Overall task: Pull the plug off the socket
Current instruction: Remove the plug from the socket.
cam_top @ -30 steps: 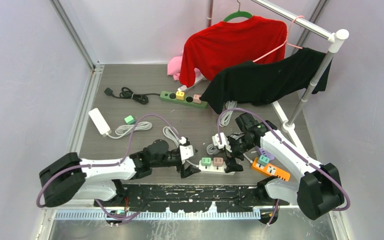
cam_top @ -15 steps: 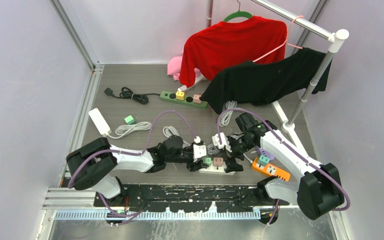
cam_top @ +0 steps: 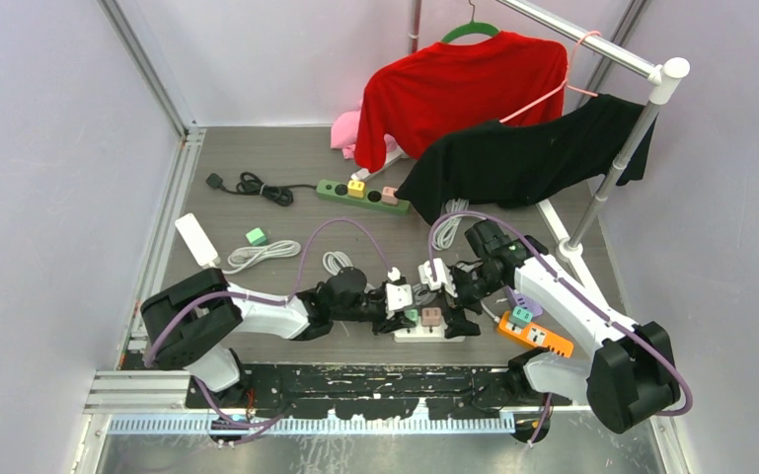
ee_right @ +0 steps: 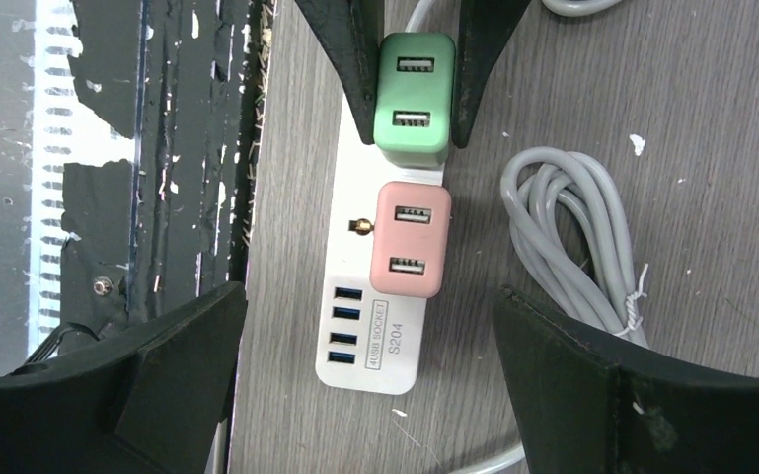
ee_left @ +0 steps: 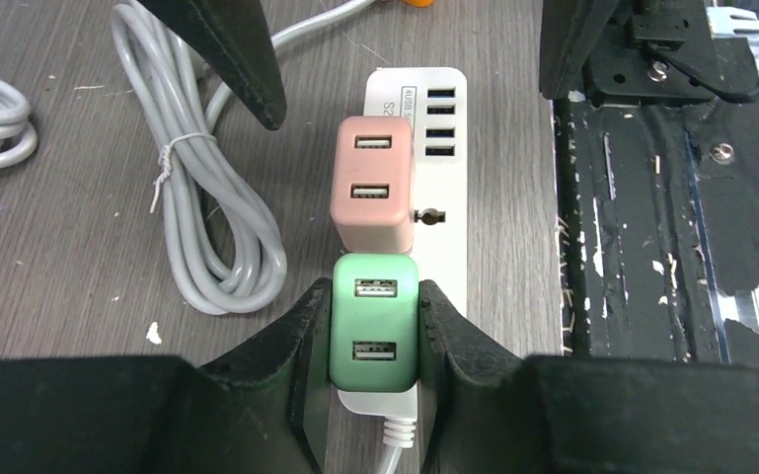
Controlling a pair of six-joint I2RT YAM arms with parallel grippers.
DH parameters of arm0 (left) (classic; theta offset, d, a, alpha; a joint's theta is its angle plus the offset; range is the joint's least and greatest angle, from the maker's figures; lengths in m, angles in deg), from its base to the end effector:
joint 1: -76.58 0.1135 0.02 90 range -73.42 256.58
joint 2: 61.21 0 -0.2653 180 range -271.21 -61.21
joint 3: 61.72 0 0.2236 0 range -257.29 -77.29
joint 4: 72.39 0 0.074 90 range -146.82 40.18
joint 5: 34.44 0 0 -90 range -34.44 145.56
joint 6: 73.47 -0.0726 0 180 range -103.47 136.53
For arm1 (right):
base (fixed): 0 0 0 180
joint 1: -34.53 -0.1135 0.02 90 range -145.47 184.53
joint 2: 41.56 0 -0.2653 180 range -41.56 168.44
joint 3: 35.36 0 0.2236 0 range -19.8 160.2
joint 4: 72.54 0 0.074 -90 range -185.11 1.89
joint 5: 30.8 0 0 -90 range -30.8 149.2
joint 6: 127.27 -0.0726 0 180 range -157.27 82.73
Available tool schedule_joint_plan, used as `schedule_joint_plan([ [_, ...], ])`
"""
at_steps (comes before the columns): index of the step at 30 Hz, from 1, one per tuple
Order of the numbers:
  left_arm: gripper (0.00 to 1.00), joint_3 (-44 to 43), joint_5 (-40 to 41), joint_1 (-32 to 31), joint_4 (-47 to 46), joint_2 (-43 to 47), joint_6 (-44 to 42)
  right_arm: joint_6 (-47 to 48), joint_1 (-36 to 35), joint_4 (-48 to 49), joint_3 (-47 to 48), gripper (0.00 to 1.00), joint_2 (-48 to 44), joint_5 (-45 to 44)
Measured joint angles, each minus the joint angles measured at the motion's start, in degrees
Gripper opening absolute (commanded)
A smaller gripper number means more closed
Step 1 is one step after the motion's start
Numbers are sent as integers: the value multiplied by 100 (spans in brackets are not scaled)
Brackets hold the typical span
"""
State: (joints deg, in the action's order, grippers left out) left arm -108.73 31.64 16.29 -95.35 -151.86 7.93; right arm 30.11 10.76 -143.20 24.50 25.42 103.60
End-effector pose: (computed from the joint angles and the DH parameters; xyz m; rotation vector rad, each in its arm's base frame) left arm 0.1311 -0.2892 0.1749 1.3804 1.4918 -0.9895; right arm 0.1303 0.1129 0.2069 -1.8852 1.6929 0.8585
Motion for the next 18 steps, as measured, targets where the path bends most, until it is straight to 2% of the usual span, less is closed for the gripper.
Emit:
schedule_joint_plan([
  [12,0,450,979,-76,-374,752,612,-645,0,295,28,100,144,-306],
  [18,0,511,1198,-149,-562,828,704,-863,0,483,28,100,155,-319],
])
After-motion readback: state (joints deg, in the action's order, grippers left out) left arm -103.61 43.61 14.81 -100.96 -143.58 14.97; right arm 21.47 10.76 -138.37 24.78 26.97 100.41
